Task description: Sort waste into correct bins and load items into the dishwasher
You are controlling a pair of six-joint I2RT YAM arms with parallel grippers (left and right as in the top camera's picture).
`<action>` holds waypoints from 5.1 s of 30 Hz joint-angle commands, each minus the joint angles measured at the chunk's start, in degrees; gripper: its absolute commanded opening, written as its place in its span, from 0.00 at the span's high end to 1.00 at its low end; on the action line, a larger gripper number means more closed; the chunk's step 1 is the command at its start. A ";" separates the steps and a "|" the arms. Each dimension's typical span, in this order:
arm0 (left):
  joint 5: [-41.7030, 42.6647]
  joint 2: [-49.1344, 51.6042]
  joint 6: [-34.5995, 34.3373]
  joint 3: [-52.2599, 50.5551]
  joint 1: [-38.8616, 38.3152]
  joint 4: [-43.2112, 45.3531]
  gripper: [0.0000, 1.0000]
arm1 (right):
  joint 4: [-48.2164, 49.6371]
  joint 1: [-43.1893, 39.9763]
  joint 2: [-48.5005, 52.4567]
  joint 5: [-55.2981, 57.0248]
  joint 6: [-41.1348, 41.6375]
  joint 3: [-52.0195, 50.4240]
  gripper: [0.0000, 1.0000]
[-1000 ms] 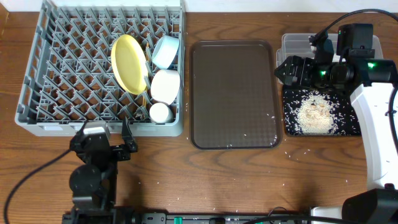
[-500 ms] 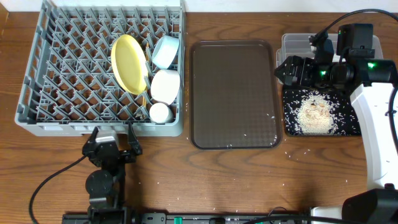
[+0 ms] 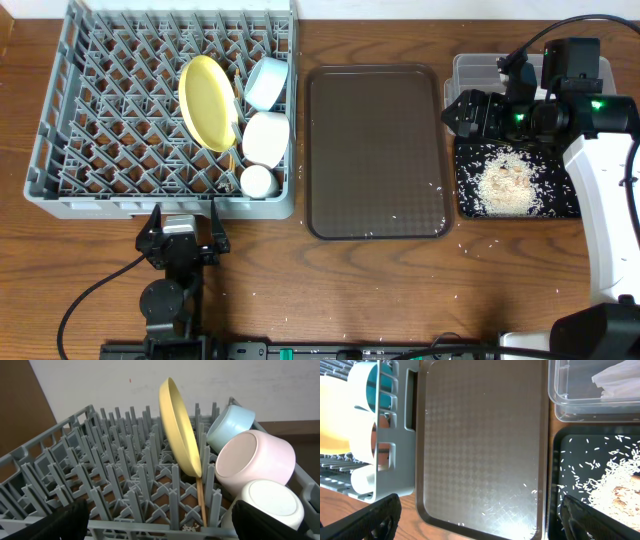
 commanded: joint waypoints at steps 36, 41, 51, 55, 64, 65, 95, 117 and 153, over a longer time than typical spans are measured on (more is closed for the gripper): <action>-0.42 0.74 1.20 -0.63 0.35 -2.78 0.07 | 38.01 4.94 -14.80 8.00 -16.92 -23.52 0.01; -0.42 0.74 1.20 -0.63 0.35 -2.78 0.07 | 54.62 7.17 -29.81 12.61 -20.33 -44.15 0.01; -0.42 0.74 1.20 -0.63 0.35 -2.78 0.07 | 63.95 6.88 -59.21 16.28 -21.03 -75.17 0.01; -0.42 0.74 1.20 -0.63 0.35 -2.78 0.07 | 64.74 6.84 -68.74 16.44 -20.96 -82.58 0.01; -0.42 0.74 1.20 -0.63 0.35 -2.78 0.07 | 60.72 6.84 -77.55 16.46 -20.96 -85.00 0.01; -0.42 0.74 1.20 -0.63 0.35 -2.78 0.07 | 58.90 6.84 -78.14 16.41 -20.72 -85.00 0.01; -0.42 0.74 1.20 -0.63 0.35 -2.78 0.07 | 53.81 6.84 -89.96 16.26 -13.46 -85.00 0.01; -0.42 0.74 1.20 -0.63 0.35 -2.78 0.07 | 53.81 6.84 -89.96 16.26 -13.46 -85.00 0.01; -0.42 0.74 1.20 -0.63 0.35 -2.78 0.07 | 53.81 6.84 -89.96 16.26 -13.46 -85.00 0.01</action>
